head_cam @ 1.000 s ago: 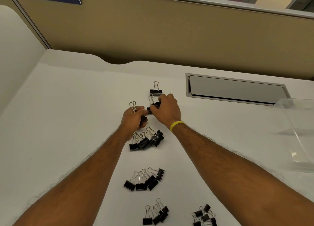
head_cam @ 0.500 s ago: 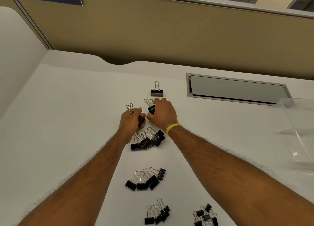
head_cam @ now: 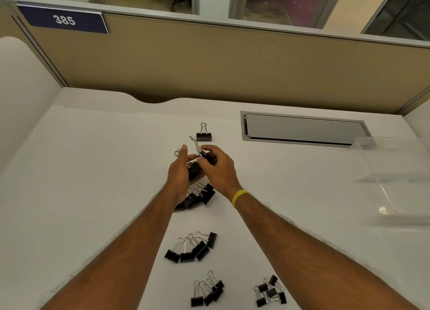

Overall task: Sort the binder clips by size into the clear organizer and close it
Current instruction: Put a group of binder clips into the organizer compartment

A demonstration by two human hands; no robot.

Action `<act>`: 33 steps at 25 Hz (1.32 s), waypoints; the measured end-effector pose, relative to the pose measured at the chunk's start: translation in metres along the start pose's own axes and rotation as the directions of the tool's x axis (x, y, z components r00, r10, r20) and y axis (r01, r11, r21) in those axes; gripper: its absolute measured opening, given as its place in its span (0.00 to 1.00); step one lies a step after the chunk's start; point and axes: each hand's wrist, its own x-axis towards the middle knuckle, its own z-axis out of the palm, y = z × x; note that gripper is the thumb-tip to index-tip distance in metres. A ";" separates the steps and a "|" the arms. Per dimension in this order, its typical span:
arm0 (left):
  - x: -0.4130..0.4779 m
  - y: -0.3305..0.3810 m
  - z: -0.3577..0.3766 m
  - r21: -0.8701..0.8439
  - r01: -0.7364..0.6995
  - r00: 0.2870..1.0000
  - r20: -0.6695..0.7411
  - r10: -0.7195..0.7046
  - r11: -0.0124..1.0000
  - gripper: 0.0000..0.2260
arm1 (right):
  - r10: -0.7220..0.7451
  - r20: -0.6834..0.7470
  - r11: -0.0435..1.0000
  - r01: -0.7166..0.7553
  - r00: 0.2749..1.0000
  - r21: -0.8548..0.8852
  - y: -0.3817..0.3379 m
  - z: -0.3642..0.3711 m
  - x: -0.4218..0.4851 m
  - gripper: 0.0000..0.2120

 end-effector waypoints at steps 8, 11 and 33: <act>-0.062 -0.013 0.025 -0.120 0.117 0.965 0.249 -0.084 0.986 0.37 | -0.122 -0.087 0.992 0.119 0.989 -0.039 -0.002 -0.026 -0.068 0.15; -0.087 -0.022 0.032 -0.117 0.130 0.948 0.306 -0.089 0.984 0.38 | -0.176 -0.087 0.982 0.168 0.981 -0.087 -0.002 -0.040 -0.097 0.20; -0.190 -0.126 0.146 0.086 0.285 0.692 0.671 -0.268 0.954 0.37 | -0.025 -0.290 0.998 0.009 0.957 -0.058 0.050 -0.199 -0.226 0.17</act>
